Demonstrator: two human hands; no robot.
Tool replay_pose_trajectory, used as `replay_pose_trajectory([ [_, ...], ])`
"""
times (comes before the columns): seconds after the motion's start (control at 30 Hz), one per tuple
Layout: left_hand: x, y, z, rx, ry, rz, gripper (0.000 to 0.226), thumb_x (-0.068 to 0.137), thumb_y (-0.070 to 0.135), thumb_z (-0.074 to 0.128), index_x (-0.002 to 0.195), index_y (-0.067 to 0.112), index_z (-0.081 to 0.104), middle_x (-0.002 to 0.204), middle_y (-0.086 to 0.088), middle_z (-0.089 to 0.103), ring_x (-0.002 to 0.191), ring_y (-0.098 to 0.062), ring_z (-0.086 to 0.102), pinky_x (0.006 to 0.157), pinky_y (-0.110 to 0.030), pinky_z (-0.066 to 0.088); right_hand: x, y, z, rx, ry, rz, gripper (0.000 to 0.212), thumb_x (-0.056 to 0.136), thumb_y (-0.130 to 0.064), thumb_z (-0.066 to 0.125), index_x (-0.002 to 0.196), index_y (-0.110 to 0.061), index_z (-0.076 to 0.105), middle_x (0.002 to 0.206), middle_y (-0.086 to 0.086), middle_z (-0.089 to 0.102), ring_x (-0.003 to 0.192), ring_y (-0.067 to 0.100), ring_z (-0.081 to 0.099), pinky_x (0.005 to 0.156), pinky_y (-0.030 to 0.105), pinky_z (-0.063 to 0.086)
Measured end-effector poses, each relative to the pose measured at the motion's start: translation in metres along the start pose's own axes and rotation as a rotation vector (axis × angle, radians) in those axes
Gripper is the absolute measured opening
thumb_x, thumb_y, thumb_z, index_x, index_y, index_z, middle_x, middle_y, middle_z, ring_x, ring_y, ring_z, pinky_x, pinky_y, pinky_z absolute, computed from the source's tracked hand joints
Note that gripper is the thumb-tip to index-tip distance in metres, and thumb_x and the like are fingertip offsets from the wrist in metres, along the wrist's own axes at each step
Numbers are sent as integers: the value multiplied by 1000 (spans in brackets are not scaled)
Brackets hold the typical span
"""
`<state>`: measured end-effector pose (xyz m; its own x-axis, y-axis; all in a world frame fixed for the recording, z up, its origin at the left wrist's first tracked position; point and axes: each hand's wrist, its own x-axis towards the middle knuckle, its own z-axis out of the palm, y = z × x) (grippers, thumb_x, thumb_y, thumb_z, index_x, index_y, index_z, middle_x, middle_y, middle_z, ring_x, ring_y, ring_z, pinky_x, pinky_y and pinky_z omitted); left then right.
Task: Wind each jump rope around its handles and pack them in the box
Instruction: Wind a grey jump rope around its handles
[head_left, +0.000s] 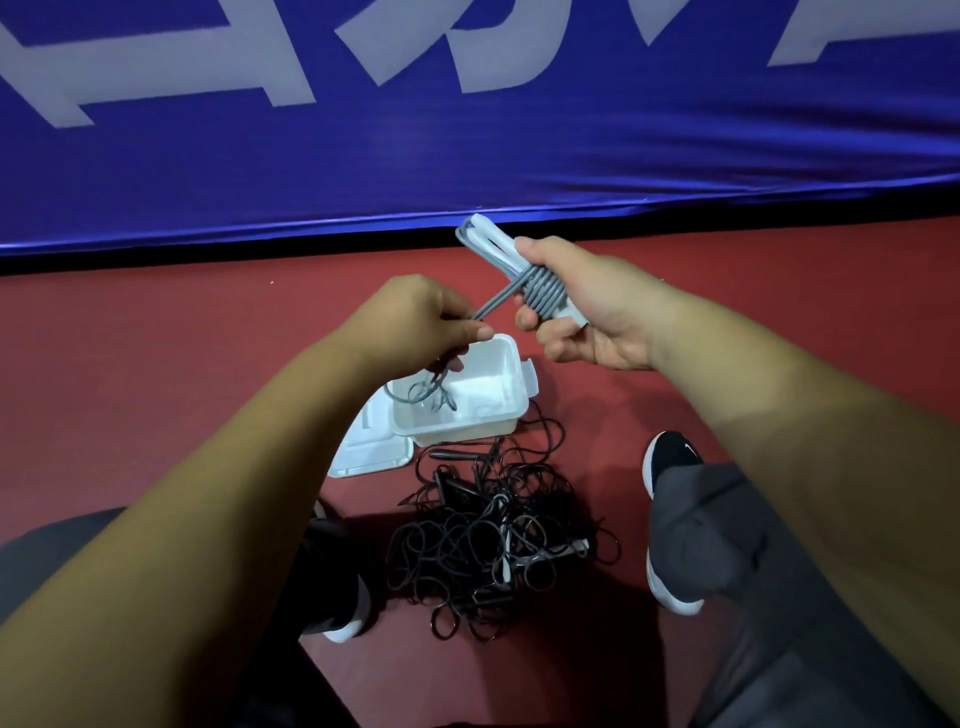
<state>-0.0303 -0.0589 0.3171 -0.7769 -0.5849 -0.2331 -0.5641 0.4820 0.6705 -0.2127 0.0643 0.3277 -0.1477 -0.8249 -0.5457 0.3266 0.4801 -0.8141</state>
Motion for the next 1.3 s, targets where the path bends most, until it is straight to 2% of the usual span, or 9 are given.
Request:
replay_pose_trajectory([
  [0.07,-2,1,4,-32,-56,-44,22,99,28,73,92,8,76,84,-14,73,65,-21,78,66,-44,66,0,2,1,-13,-13,7,53,99,-59,63,104,-7,64,82,12,68,52,15,56,63,37,63],
  [0.17,-3,1,7,-46,-100,-75,21,102,27,69,94,10,76,89,-16,70,66,-24,78,64,-43,66,2,5,-1,-52,27,-6,55,100,-58,64,107,-4,69,87,15,73,67,21,68,79,45,64],
  [0.3,-3,-2,8,-112,-165,-118,20,102,28,68,98,11,78,84,-13,66,71,-28,79,68,-47,67,6,5,-1,-134,109,-56,47,99,-57,63,107,-11,73,85,9,72,64,17,60,65,37,57],
  [0.43,-4,-1,8,-180,-282,-142,20,100,28,71,97,10,80,71,-5,64,75,-34,79,70,-45,65,7,6,2,-20,91,-112,45,104,-48,62,110,-4,74,77,9,63,54,16,49,49,27,40],
  [0.67,-7,7,-1,-229,-304,-117,18,97,28,74,86,15,80,70,-7,67,78,-32,79,67,-37,60,2,0,2,139,75,-134,43,104,-44,61,112,-3,72,73,6,57,52,12,41,42,22,29],
  [0.8,-8,10,4,-185,-285,-95,27,99,28,73,72,22,77,67,-3,67,72,-27,78,67,-40,61,-3,-2,-2,77,18,-129,48,97,-51,72,115,-7,72,75,4,58,54,10,41,42,20,31],
  [1.03,-9,11,14,-375,-205,-132,31,109,31,55,115,6,72,78,-13,57,80,-36,79,61,-39,64,-6,-7,-5,109,-30,-170,25,97,-30,76,111,-12,65,78,3,59,57,9,44,41,18,34],
  [1.2,-3,1,15,-753,-255,-211,28,110,24,52,115,5,71,89,-10,69,99,-33,77,83,-46,65,-9,-10,-4,163,-114,-140,17,102,-27,67,108,-14,58,79,5,58,53,7,38,38,15,23],
  [1.3,0,-6,14,-752,-232,-188,26,109,19,54,123,5,71,98,-10,73,106,-28,75,82,-40,64,-13,-8,-6,102,-222,-81,17,99,-27,65,102,-13,57,79,6,59,50,5,36,40,15,15],
])
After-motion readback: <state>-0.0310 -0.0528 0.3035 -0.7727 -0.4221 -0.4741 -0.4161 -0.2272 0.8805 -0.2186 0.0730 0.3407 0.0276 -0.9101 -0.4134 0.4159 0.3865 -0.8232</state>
